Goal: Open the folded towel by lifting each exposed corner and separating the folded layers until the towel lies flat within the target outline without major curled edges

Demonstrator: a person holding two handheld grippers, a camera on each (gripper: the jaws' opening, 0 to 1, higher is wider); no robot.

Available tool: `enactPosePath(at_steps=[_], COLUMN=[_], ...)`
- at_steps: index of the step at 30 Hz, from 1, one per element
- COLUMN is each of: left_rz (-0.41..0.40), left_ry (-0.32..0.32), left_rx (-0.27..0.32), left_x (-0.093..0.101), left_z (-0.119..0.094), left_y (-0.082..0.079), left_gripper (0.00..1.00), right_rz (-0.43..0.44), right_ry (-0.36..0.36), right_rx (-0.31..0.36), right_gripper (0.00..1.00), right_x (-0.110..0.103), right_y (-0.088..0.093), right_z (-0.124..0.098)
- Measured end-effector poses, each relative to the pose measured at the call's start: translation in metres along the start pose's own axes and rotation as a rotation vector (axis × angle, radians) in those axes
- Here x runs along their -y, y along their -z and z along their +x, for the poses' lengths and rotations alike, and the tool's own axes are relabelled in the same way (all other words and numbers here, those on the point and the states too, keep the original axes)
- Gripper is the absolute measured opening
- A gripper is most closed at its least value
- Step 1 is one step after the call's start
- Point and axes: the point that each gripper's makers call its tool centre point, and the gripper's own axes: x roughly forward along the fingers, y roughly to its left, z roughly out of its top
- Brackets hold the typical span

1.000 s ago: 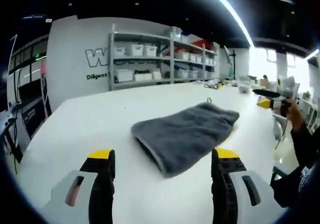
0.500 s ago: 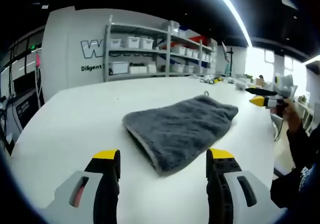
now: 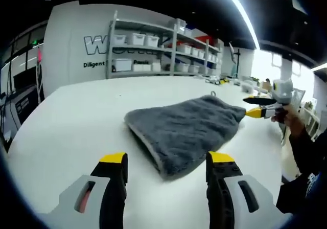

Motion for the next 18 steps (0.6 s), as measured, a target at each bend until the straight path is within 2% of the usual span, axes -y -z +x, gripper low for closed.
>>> enactPosePath(at_steps=[5, 7, 14, 16, 18], left_rz=[-0.001, -0.003, -0.03, -0.033, -0.036], left_ry=[-0.003, -0.004, -0.001, 0.001, 0.004], left_rx=[-0.016, -0.02, -0.032, -0.037, -0.042], left_x=[-0.002, -0.003, -0.004, -0.005, -0.005], left_z=[0.003, 0.005, 0.01, 0.01, 0.011], left_y=[0.004, 0.005, 0.008, 0.01, 0.011], left_gripper=[0.54, 0.51, 0.45, 0.41, 0.38], right_rz=[0.031, 0.046, 0.058, 0.059, 0.023], right_ry=[0.03, 0.029, -0.029, -0.032, 0.022], right_rx=[0.006, 0.009, -0.006, -0.015, -0.04], right_gripper=[0.63, 0.57, 0.4, 0.38, 0.41], right_x=[0.011, 0.012, -0.001, -0.002, 0.008], right_y=[0.002, 0.002, 0.008, 0.011, 0.015], right_z=[0.0, 0.001, 0.009, 0.01, 0.011])
